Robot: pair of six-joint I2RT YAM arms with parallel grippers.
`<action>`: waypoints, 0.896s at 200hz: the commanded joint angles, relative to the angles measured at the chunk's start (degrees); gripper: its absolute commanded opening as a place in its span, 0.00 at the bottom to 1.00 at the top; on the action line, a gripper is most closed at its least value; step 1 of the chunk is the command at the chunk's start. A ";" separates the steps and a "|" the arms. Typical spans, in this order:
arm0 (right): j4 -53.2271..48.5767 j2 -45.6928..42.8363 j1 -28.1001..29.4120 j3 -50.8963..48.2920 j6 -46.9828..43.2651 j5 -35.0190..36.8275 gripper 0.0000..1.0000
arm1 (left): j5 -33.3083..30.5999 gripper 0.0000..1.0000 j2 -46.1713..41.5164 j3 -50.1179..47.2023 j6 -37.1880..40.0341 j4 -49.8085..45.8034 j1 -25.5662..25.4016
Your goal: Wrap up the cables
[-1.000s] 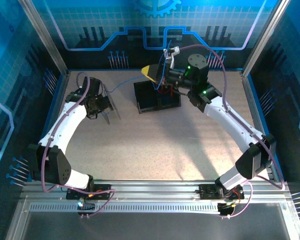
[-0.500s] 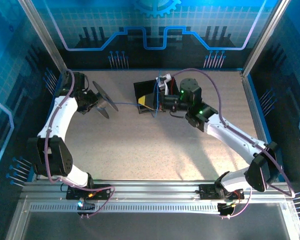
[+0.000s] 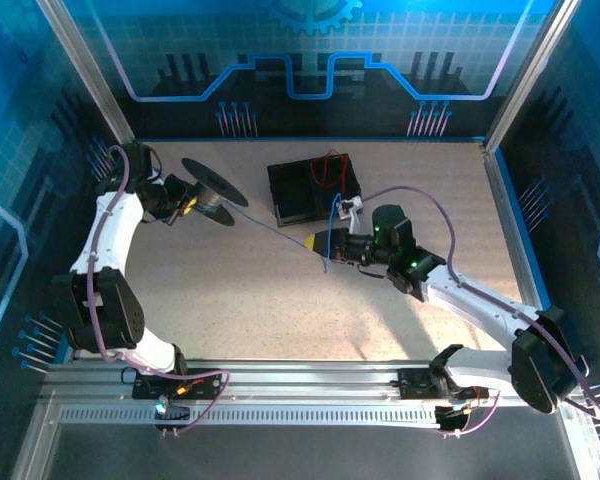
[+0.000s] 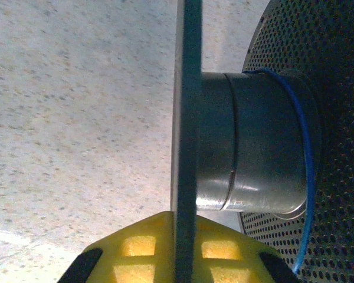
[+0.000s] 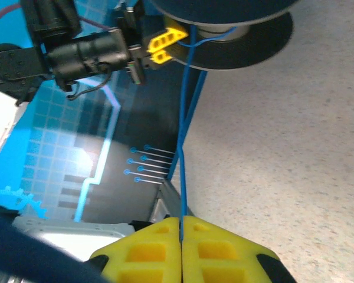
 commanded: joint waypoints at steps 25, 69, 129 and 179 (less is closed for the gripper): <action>-2.34 -4.84 -4.64 -5.89 -2.31 -1.68 0.00 | 5.73 0.00 -1.54 -1.47 -8.89 17.10 6.61; -3.30 -6.19 -10.73 -10.93 -3.47 -1.95 0.00 | 13.20 0.00 -3.05 -2.97 -11.41 21.94 7.52; -1.39 -3.20 -20.33 -13.76 -5.12 -5.78 0.00 | 23.92 0.00 -7.49 -5.69 -10.75 24.06 7.00; 0.05 0.68 -26.08 -13.49 -6.22 -8.81 0.00 | 30.58 0.00 -12.40 -7.91 -9.68 23.70 4.35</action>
